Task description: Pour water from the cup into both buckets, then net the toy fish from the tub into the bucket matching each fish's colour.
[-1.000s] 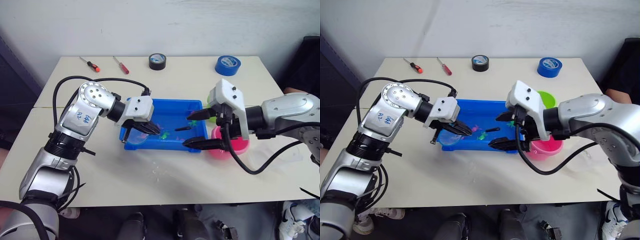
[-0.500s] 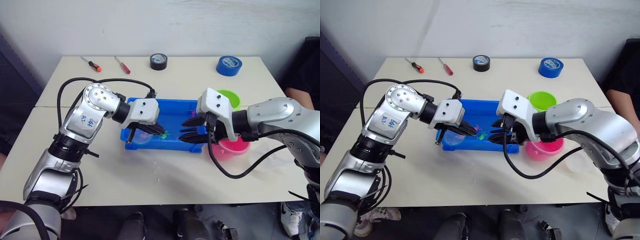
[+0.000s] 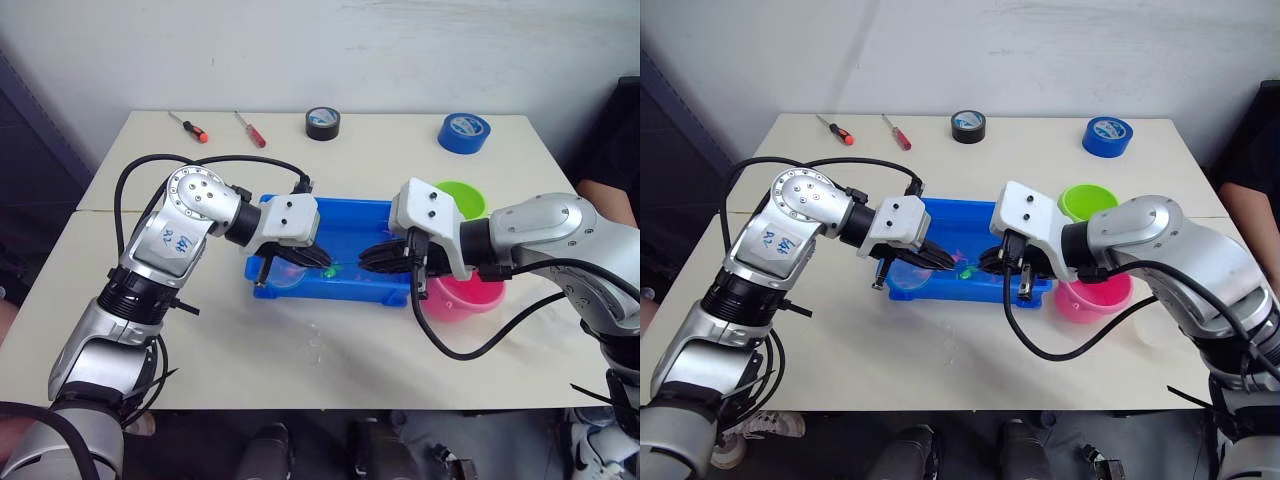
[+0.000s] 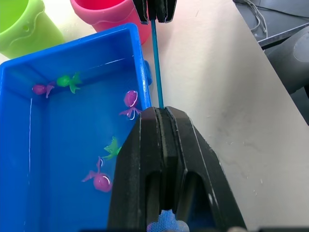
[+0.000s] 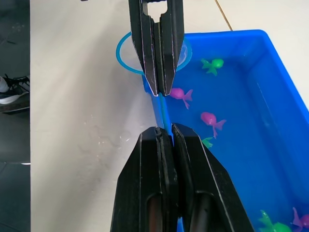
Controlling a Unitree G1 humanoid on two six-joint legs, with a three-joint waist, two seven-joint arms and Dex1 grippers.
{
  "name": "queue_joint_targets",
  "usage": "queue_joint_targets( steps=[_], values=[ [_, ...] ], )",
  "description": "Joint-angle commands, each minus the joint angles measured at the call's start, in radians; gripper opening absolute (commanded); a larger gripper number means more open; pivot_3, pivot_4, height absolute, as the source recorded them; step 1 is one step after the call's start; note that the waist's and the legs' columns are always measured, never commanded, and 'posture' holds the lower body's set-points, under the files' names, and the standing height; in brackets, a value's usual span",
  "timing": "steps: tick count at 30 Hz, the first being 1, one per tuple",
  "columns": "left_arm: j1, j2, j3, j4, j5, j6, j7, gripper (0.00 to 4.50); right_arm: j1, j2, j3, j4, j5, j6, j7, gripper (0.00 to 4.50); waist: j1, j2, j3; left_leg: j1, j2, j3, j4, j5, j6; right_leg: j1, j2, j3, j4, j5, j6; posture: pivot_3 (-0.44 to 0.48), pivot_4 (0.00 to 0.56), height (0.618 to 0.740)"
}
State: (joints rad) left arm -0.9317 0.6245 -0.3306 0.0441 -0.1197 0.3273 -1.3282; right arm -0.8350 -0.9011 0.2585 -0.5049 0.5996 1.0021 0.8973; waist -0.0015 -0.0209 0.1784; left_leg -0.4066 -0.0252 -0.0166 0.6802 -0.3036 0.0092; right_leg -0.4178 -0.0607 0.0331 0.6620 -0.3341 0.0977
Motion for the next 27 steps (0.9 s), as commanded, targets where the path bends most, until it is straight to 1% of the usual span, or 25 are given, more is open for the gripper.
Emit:
queue_joint_targets(
  steps=[1, 3, 5, 7, 8, 10, 12, 15, 17, 20, 21, 23, 27],
  values=[
    [-0.019, -0.024, 0.058, -0.024, -0.065, 0.055, 0.013, 0.00, 0.011, -0.007, -0.024, -0.020, -0.017, -0.018, 0.011, 0.09, 0.000, 0.000, 0.000, 0.000, 0.000, 0.000, 0.000, 0.000, 0.000, 0.000, 0.000, 0.000, 0.000, 0.000, 0.000, 0.000, 0.150, 0.736],
    [-0.020, -0.034, 0.095, -0.026, -0.121, 0.126, 0.005, 0.68, 0.021, -0.004, -0.040, -0.027, -0.017, -0.011, 0.004, 0.00, 0.000, 0.000, 0.000, 0.000, 0.000, 0.000, 0.000, 0.000, 0.000, 0.000, 0.000, 0.000, 0.000, 0.000, 0.000, 0.000, 0.150, 0.736],
    [-0.017, -0.047, 0.174, -0.032, -0.237, 0.234, -0.004, 1.37, 0.046, -0.002, -0.095, -0.047, 0.016, 0.033, -0.019, 0.00, 0.000, 0.000, 0.000, 0.000, 0.000, 0.000, 0.000, 0.000, 0.000, 0.000, 0.000, 0.000, 0.001, 0.000, 0.000, 0.000, 0.150, 0.736],
    [-0.011, -0.042, 0.273, -0.017, -0.350, 0.340, 0.003, 2.36, 0.084, -0.005, -0.189, -0.078, 0.084, 0.117, -0.050, 0.00, -0.001, 0.000, 0.000, 0.000, 0.000, 0.000, 0.000, 0.000, 0.000, 0.000, 0.000, 0.000, 0.001, 0.000, 0.000, 0.000, 0.150, 0.736],
    [0.003, -0.024, 0.316, -0.009, -0.392, 0.375, -0.001, 2.83, 0.114, -0.012, -0.246, -0.099, 0.123, 0.166, -0.065, 0.00, -0.001, 0.000, 0.000, 0.000, 0.000, 0.000, 0.000, 0.000, 0.000, 0.000, 0.000, 0.000, 0.001, 0.000, 0.000, 0.000, 0.150, 0.736],
    [0.045, 0.016, 0.367, -0.005, -0.433, 0.395, -0.018, 3.71, 0.172, -0.021, -0.342, -0.138, 0.179, 0.242, -0.094, 0.00, -0.003, 0.000, 0.000, 0.000, 0.001, -0.001, 0.000, 0.000, -0.001, 0.000, 0.000, 0.000, 0.001, 0.000, 0.000, 0.000, 0.150, 0.736],
    [0.128, 0.067, 0.395, 0.010, -0.413, 0.334, -0.028, 4.45, 0.250, -0.005, -0.465, -0.167, 0.222, 0.337, -0.152, 0.00, -0.004, 0.003, -0.002, 0.002, 0.001, -0.001, -0.002, 0.000, -0.001, 0.001, 0.000, 0.000, 0.001, 0.000, 0.000, 0.000, 0.150, 0.736],
    [0.203, 0.083, 0.418, 0.023, -0.390, 0.272, 0.008, 4.45, 0.284, 0.090, -0.622, -0.159, 0.281, 0.489, -0.251, 0.00, 0.000, 0.003, -0.002, 0.003, 0.001, -0.001, -0.002, 0.000, -0.001, 0.002, 0.000, 0.000, -0.001, 0.000, 0.000, 0.000, 0.150, 0.736],
    [0.231, 0.081, 0.411, 0.015, -0.376, 0.234, 0.023, 4.45, 0.285, 0.134, -0.668, -0.157, 0.296, 0.553, -0.289, 0.00, 0.004, 0.003, -0.002, 0.003, 0.001, -0.001, -0.001, 0.000, 0.000, 0.003, 0.000, 0.000, -0.002, 0.000, 0.000, 0.000, 0.150, 0.736],
    [0.260, 0.059, 0.393, -0.020, -0.357, 0.179, 0.065, 4.45, 0.294, 0.188, -0.667, -0.152, 0.281, 0.584, -0.347, 0.00, 0.006, 0.003, -0.002, 0.003, 0.000, -0.002, -0.001, -0.001, 0.001, 0.004, -0.001, 0.000, -0.002, 0.000, 0.000, 0.000, 0.150, 0.736],
    [0.262, 0.044, 0.386, -0.028, -0.352, 0.170, 0.086, 4.45, 0.286, 0.234, -0.665, -0.126, 0.251, 0.595, -0.393, 0.00, 0.004, 0.003, -0.002, 0.003, 0.000, -0.001, -0.001, -0.001, 0.001, 0.004, -0.001, 0.000, -0.002, 0.000, 0.000, 0.000, 0.150, 0.736],
    [0.263, 0.026, 0.377, -0.036, -0.346, 0.161, 0.112, 4.45, 0.272, 0.288, -0.666, -0.092, 0.219, 0.609, -0.451, 0.00, 0.001, 0.003, -0.002, 0.003, 0.000, -0.001, -0.001, -0.001, 0.001, 0.004, -0.001, 0.000, -0.002, 0.000, 0.000, 0.000, 0.150, 0.736],
    [0.268, 0.014, 0.356, -0.050, -0.333, 0.129, 0.130, 4.45, 0.243, 0.328, -0.648, -0.009, 0.168, 0.612, -0.511, 0.00, -0.004, 0.004, -0.001, 0.002, 0.000, -0.001, -0.002, 0.000, -0.001, 0.002, -0.001, 0.000, -0.001, 0.000, 0.000, 0.000, 0.150, 0.736]
  ],
)
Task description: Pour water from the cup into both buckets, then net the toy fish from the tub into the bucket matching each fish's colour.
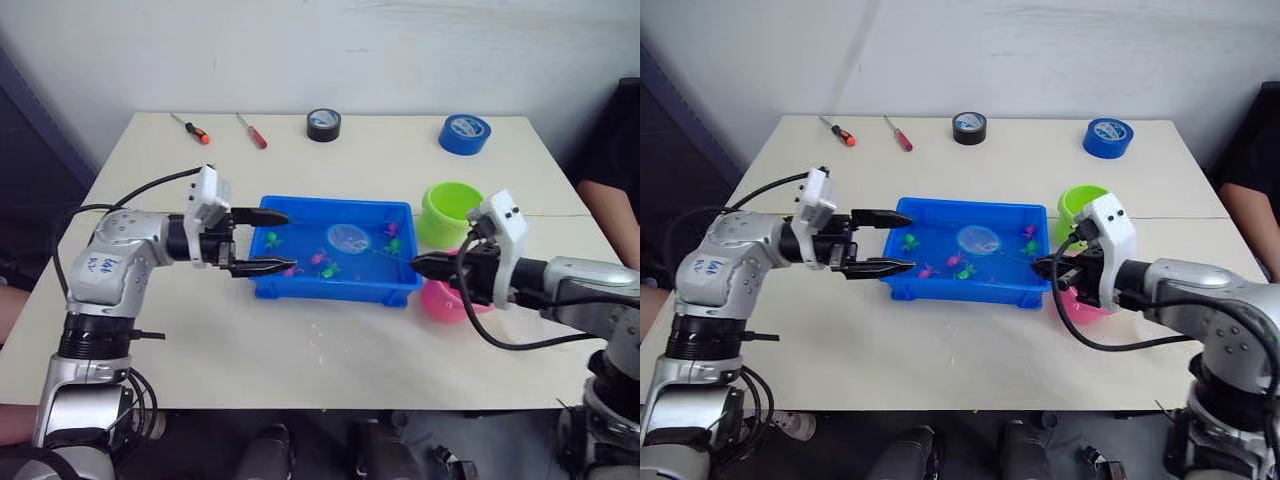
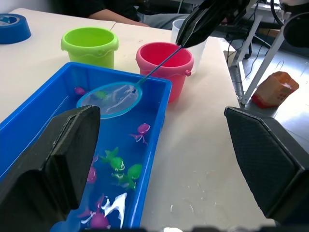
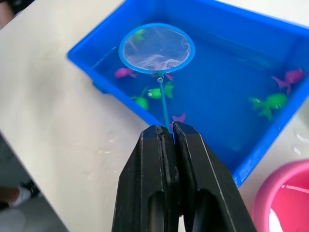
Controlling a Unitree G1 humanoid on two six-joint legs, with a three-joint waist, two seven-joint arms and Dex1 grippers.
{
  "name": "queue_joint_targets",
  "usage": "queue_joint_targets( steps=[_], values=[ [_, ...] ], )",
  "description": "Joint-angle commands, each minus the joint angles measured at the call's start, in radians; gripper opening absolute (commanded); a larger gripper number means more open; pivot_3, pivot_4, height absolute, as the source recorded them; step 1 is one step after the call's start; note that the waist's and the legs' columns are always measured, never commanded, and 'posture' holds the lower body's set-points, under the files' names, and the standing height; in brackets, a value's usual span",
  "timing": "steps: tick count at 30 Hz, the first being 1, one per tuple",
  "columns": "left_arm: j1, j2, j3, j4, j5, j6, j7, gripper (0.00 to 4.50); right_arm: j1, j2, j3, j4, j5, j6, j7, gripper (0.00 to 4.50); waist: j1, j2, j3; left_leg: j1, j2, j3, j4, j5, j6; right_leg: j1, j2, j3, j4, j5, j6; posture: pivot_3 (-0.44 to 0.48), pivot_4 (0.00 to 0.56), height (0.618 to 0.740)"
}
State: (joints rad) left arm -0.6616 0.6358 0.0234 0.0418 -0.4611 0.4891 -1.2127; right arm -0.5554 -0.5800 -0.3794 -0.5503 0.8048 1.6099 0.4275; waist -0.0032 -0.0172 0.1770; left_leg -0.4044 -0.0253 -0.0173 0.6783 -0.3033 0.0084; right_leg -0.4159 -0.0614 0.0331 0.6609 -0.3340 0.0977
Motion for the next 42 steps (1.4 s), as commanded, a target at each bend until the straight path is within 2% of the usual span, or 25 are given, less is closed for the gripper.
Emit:
queue_joint_targets(
  steps=[1, 14, 21, 42],
  values=[
    [-0.001, 0.002, -0.001, -0.050, 0.008, -0.038, 0.017, 4.45, -0.041, 0.011, -0.003, 0.053, -0.045, 0.004, -0.050, 0.00, -0.004, 0.000, 0.000, 0.000, 0.000, 0.000, 0.000, 0.000, 0.000, 0.000, 0.000, 0.000, 0.000, 0.000, 0.000, 0.000, 0.150, 0.736],
    [-0.012, -0.008, -0.011, -0.063, 0.009, -0.057, 0.065, 4.45, -0.115, 0.057, 0.076, 0.259, -0.126, -0.041, -0.087, 0.00, -0.003, 0.000, 0.000, 0.000, 0.000, 0.000, -0.002, 0.000, 0.000, -0.001, 0.000, 0.000, 0.000, 0.000, 0.000, 0.000, 0.150, 0.736],
    [-0.006, -0.008, -0.011, -0.091, -0.007, -0.037, 0.090, 4.45, -0.142, 0.072, 0.067, 0.359, -0.171, -0.054, -0.103, 0.00, -0.004, 0.000, 0.000, 0.000, 0.000, 0.001, -0.003, 0.000, 0.000, -0.001, 0.000, 0.000, 0.000, 0.000, 0.000, 0.000, 0.150, 0.736],
    [-0.017, -0.012, -0.020, -0.103, -0.023, 0.004, 0.093, 4.45, -0.192, 0.103, 0.030, 0.482, -0.245, -0.122, -0.150, 0.00, -0.001, 0.001, 0.000, 0.000, 0.000, 0.000, -0.007, 0.002, -0.002, -0.002, 0.000, 0.000, 0.000, 0.000, 0.000, 0.000, 0.150, 0.736]
  ],
)
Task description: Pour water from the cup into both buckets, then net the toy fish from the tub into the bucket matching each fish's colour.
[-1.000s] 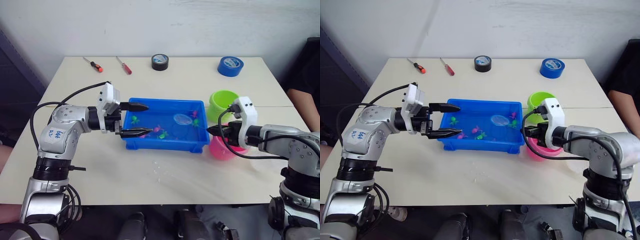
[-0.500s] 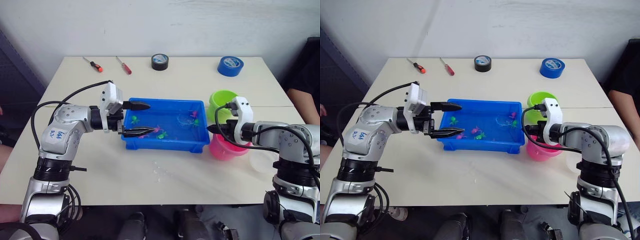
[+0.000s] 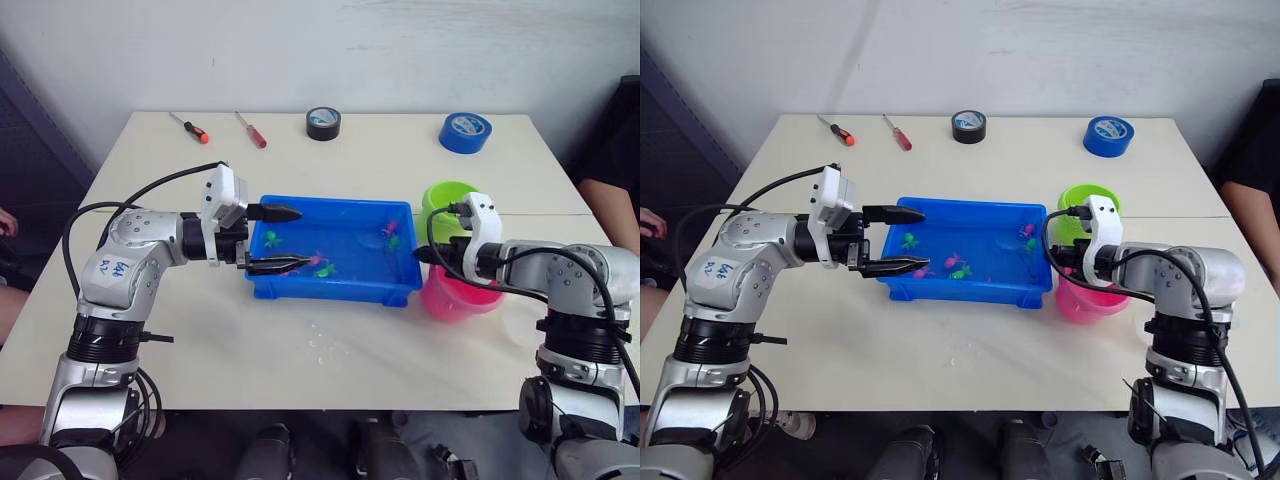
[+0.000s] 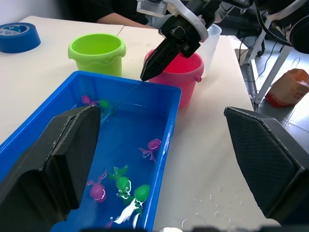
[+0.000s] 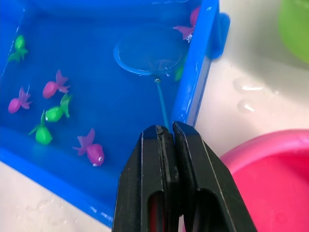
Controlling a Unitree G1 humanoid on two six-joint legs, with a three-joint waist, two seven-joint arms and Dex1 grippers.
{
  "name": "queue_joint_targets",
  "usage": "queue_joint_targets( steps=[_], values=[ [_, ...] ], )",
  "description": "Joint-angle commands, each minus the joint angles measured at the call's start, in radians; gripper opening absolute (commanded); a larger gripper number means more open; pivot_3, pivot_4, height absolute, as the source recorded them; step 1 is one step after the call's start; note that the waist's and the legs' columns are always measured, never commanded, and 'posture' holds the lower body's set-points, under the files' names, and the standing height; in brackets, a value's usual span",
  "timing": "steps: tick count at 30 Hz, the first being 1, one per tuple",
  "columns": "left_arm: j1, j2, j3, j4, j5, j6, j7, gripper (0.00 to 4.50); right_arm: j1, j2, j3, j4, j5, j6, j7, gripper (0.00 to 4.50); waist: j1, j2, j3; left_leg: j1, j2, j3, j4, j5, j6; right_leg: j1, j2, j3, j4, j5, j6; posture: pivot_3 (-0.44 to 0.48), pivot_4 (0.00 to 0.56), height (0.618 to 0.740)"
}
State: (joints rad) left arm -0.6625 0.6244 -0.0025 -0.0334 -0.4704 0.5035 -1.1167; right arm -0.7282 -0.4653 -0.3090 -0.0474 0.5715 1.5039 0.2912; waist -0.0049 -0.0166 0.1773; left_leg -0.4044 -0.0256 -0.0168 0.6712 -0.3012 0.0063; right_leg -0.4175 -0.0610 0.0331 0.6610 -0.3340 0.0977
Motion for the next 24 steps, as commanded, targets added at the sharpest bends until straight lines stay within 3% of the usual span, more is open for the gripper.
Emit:
queue_joint_targets(
  steps=[1, 13, 24],
  values=[
    [-0.016, -0.001, 0.006, -0.026, -0.013, -0.011, -0.003, 4.45, -0.019, -0.013, -0.043, -0.024, -0.013, -0.013, -0.015, 0.00, 0.001, 0.000, 0.000, 0.000, 0.000, 0.000, -0.001, 0.000, 0.000, 0.000, 0.000, 0.000, 0.000, 0.000, 0.000, 0.000, 0.150, 0.736],
    [-0.025, -0.013, -0.010, -0.005, -0.004, -0.023, -0.008, 4.45, -0.020, 0.023, -0.151, -0.088, -0.005, 0.109, -0.057, 0.00, 0.002, 0.000, 0.000, 0.000, 0.000, 0.000, -0.004, 0.001, 0.000, 0.000, 0.000, 0.000, -0.001, 0.000, 0.000, 0.000, 0.150, 0.736],
    [-0.043, -0.017, -0.017, 0.026, -0.004, -0.027, -0.020, 4.45, 0.032, 0.022, -0.116, -0.179, 0.105, 0.111, -0.066, 0.00, 0.000, 0.000, 0.000, 0.000, -0.001, 0.000, -0.005, 0.001, 0.000, 0.000, 0.000, 0.000, -0.001, 0.000, 0.000, 0.000, 0.150, 0.736]
  ],
)
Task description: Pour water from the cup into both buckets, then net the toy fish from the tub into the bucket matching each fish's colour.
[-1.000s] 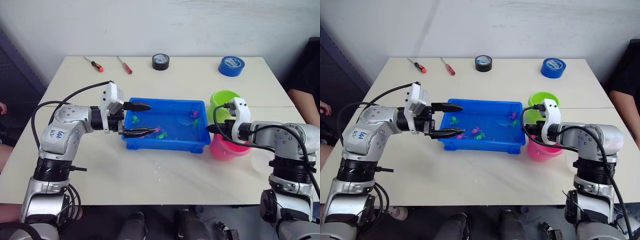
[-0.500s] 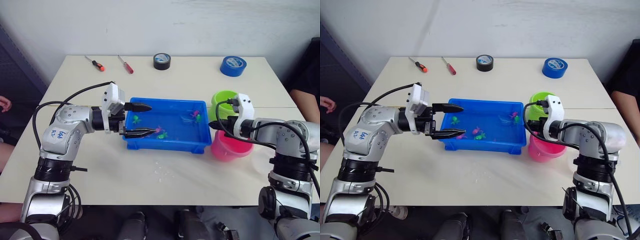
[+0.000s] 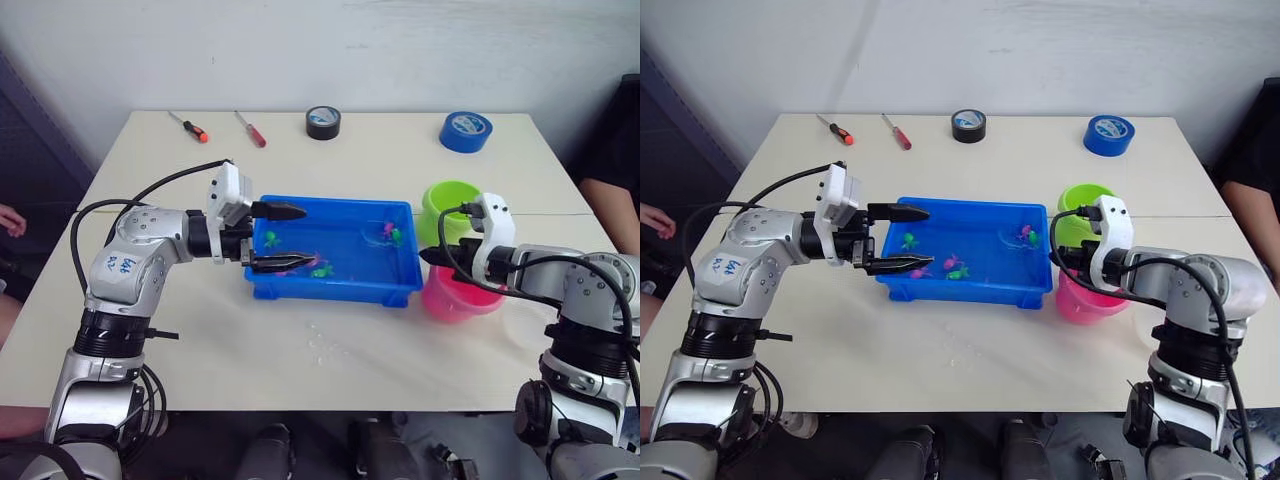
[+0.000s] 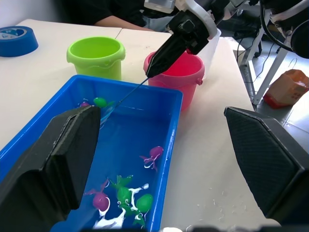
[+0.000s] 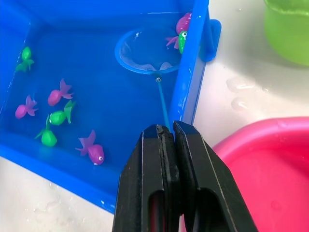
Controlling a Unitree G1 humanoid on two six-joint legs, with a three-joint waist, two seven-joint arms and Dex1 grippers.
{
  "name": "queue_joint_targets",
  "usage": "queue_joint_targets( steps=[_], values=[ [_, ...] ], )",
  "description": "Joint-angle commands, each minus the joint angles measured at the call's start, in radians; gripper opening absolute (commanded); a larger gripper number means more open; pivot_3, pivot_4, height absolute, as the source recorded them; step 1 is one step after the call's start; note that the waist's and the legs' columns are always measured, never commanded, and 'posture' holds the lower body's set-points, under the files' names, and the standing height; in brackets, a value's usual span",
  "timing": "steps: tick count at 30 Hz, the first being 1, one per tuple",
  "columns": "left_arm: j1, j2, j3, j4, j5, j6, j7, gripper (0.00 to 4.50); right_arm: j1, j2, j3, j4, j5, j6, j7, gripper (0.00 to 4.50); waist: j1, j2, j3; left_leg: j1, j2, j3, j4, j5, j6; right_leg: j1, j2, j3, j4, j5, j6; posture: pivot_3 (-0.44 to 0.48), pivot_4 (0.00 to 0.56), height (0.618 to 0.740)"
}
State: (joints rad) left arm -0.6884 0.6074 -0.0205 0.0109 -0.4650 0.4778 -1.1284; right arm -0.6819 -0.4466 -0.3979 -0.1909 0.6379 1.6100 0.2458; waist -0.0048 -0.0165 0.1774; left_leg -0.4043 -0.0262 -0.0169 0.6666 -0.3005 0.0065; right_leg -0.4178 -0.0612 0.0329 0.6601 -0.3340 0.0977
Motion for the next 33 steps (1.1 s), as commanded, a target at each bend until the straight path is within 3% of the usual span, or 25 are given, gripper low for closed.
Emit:
queue_joint_targets(
  steps=[1, 22, 33],
  values=[
    [-0.018, -0.001, 0.000, -0.016, -0.011, 0.001, -0.010, 4.45, -0.018, 0.008, -0.031, -0.034, 0.052, 0.004, -0.028, 0.00, -0.002, 0.000, 0.000, 0.000, 0.000, 0.000, 0.000, 0.000, 0.000, 0.000, 0.000, 0.000, 0.000, 0.000, 0.000, 0.000, 0.150, 0.736],
    [-0.035, 0.002, -0.009, 0.012, 0.018, -0.031, -0.016, 4.45, 0.022, -0.017, 0.007, -0.022, 0.255, 0.004, -0.151, 0.00, -0.010, 0.000, 0.000, 0.000, 0.000, 0.000, -0.001, 0.000, 0.000, 0.000, 0.000, 0.000, 0.000, 0.000, 0.000, 0.000, 0.150, 0.736],
    [-0.050, 0.004, -0.013, 0.029, 0.028, -0.041, -0.018, 4.45, -0.016, -0.034, 0.094, 0.024, 0.128, -0.107, -0.089, 0.00, -0.022, 0.000, 0.000, 0.000, 0.000, 0.000, -0.001, 0.000, 0.000, 0.000, 0.000, 0.000, 0.000, 0.000, 0.000, 0.000, 0.150, 0.736]
  ],
)
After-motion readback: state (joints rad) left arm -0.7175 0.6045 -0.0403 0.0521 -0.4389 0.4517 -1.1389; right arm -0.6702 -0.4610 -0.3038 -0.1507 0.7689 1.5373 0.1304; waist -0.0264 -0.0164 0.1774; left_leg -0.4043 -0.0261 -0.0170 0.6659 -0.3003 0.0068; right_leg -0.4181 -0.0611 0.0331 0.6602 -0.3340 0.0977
